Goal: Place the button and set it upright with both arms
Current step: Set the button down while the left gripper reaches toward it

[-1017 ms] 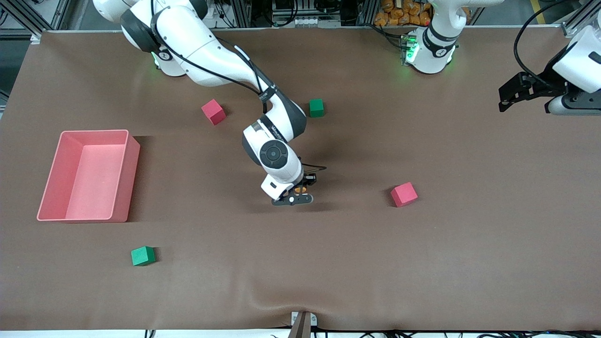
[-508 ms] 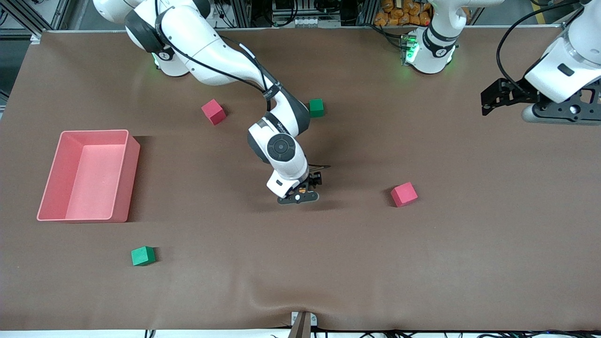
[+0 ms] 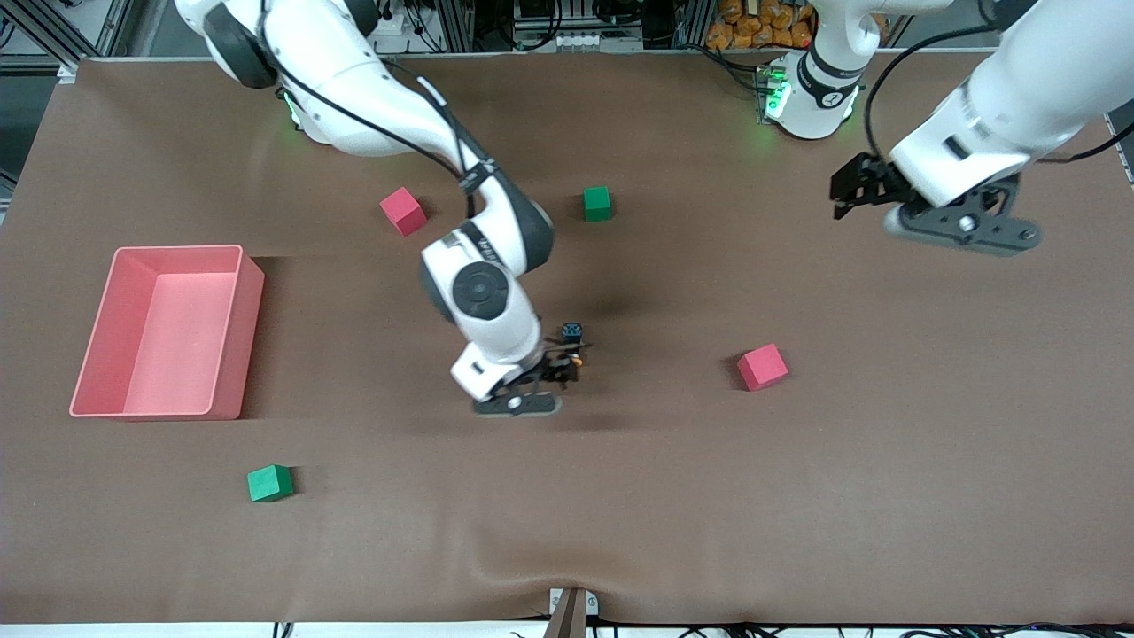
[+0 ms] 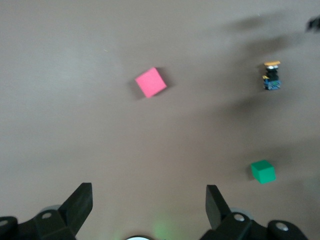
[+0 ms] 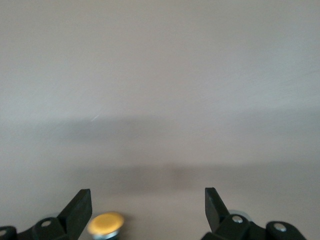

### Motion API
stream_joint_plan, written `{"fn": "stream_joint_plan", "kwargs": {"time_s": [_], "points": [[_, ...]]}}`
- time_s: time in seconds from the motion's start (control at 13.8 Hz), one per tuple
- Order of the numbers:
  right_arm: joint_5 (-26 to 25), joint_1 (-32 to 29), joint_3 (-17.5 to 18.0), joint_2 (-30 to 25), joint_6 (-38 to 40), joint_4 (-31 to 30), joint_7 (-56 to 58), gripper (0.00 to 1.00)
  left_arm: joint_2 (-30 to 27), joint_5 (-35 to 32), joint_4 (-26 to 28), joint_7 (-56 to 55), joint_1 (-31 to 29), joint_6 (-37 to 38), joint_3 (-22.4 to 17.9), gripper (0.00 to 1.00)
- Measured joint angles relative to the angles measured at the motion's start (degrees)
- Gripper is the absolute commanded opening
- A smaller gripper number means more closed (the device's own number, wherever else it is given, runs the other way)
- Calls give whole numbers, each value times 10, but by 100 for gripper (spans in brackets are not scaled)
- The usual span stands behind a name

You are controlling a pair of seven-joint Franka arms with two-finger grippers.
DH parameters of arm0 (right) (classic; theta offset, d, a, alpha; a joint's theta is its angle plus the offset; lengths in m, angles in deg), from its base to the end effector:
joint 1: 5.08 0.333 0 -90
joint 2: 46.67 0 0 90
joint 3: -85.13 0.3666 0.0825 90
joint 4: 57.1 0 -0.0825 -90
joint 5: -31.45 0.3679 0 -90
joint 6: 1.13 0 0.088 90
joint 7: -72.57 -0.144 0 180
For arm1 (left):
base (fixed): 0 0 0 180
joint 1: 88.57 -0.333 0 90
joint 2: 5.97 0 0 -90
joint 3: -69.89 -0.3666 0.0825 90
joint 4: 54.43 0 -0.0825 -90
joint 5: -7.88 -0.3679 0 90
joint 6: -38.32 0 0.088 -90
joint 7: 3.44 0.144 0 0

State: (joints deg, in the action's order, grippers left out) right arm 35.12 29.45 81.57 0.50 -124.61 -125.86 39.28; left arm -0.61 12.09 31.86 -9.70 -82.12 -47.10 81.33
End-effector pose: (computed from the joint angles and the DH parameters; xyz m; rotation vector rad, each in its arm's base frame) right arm 0.6743 0.4270 0.3046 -3.0557 0.0755 -0.1633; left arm 0.5292 -0.1765 0.6111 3.0520 -0.3140 -0.1900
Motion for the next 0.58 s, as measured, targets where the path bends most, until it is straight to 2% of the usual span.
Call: {"fn": "stream_joint_plan", "kwargs": {"time_s": [0.22,0.58], "points": [[0,-64,-12,-61,73,6,1,100,67,30,-3,-70,38,-37,4,100],[3,-183,7,-159,180,6,111,100,200,31,-44,-255,177,-174,8,100]]}}
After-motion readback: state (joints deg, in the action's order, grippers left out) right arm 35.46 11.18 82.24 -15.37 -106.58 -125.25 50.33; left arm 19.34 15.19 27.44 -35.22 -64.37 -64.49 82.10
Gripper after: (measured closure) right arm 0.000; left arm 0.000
